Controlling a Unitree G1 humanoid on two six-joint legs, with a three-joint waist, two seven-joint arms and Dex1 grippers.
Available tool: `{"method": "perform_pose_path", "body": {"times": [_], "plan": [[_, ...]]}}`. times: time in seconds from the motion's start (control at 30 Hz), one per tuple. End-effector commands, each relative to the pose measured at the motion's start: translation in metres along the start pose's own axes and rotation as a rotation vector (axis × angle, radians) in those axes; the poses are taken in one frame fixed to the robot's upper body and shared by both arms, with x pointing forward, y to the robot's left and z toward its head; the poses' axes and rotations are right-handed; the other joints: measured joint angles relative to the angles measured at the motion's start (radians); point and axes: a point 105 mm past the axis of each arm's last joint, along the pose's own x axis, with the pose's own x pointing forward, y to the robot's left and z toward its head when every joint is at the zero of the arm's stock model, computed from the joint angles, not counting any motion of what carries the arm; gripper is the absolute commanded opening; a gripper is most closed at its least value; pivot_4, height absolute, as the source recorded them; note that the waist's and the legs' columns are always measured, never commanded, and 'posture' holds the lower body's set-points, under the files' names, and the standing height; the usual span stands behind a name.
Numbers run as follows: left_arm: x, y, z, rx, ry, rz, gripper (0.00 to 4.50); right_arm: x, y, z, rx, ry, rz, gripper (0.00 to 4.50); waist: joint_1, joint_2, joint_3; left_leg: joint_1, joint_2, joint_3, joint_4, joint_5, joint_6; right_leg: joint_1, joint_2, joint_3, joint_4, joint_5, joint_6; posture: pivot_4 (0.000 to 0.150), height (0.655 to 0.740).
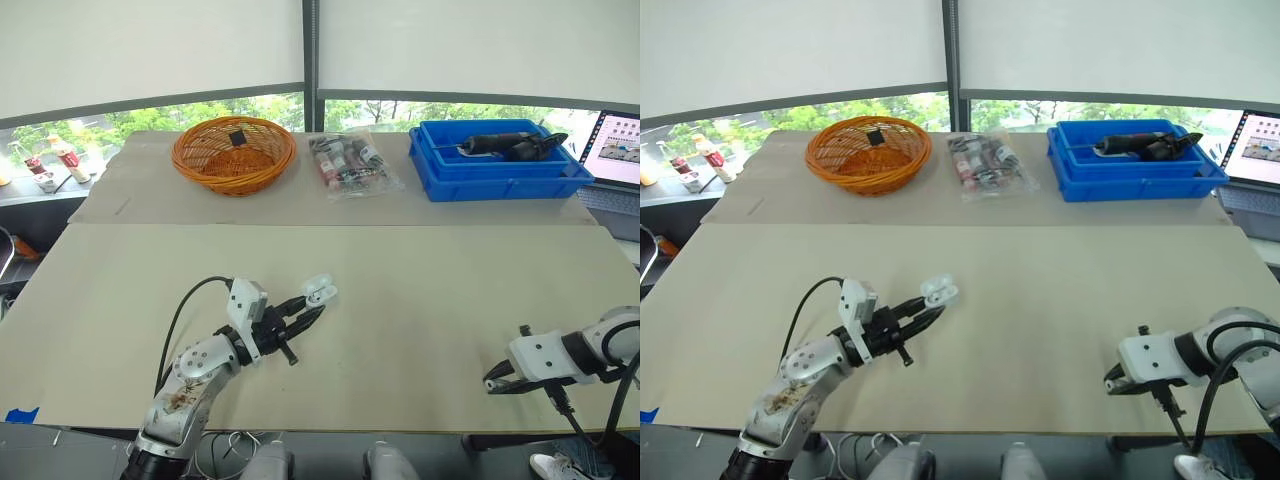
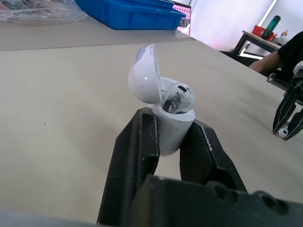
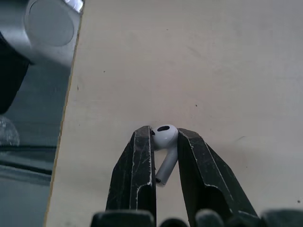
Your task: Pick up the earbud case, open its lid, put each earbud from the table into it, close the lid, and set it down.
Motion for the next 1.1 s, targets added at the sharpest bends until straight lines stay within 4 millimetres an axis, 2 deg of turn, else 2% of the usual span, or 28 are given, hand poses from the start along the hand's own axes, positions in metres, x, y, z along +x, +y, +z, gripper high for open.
{"method": "perform_pose_path", "body": {"times": [0.03,0.13,0.33,0.6,0.67,0.83,0.97,1.1], "plan": [[-0.001,-0.002,0.013,0.023,-0.040,0.004,0.61,-0.003,0.010,-0.014,0.027,0.076,0.076,0.32,0.004,0.000,0.000,0.000,0.000,0.000,0.000,0.000,0.000,0.000,0.000,0.000,0.000,0.000,0.000,0.150,0.7400],[-0.002,-0.002,0.013,0.022,-0.038,0.009,0.61,-0.005,0.012,-0.013,0.043,0.073,0.107,0.32,0.009,0.000,0.000,0.000,0.000,-0.001,0.001,0.000,0.000,0.001,0.000,0.000,0.000,0.000,0.000,0.150,0.7400],[-0.002,-0.001,0.013,0.020,-0.035,0.016,0.61,-0.011,0.004,-0.005,0.032,0.031,0.095,0.32,0.014,0.000,0.000,0.000,0.000,-0.002,0.001,0.000,0.000,0.000,-0.001,0.000,0.000,0.000,0.000,0.150,0.7400],[-0.001,0.000,0.012,0.020,-0.035,0.015,0.61,-0.009,0.004,-0.018,0.055,0.110,0.089,0.32,0.013,0.000,0.000,0.000,0.000,-0.001,0.001,0.000,0.000,0.000,0.000,0.000,0.000,0.000,0.000,0.150,0.7400],[0.000,0.000,0.012,0.020,-0.036,0.015,0.61,-0.008,0.002,-0.018,0.055,0.110,0.080,1.35,0.014,0.000,0.000,0.001,0.000,-0.001,0.001,0.000,0.000,0.001,0.000,0.000,0.000,0.000,0.000,0.150,0.7400],[0.001,0.000,0.012,0.018,-0.036,0.012,0.61,-0.007,-0.005,-0.011,0.029,0.079,0.036,3.05,0.017,0.000,0.000,0.001,0.000,-0.001,0.001,0.000,0.000,0.001,0.000,0.000,0.000,0.000,0.000,0.150,0.7400],[0.002,-0.001,0.012,0.016,-0.037,0.009,0.61,-0.016,-0.012,0.002,0.018,0.044,-0.007,3.06,0.017,0.000,0.000,0.000,0.000,-0.002,0.001,0.000,0.000,0.000,0.000,0.000,0.000,0.000,0.000,0.150,0.7400],[0.001,-0.001,0.011,0.012,-0.037,0.011,0.61,-0.032,-0.021,0.023,-0.005,0.046,-0.067,3.06,0.016,0.003,0.000,0.000,0.000,-0.002,0.001,0.000,0.000,-0.001,0.000,0.000,0.001,0.000,0.000,0.150,0.7400]]}}
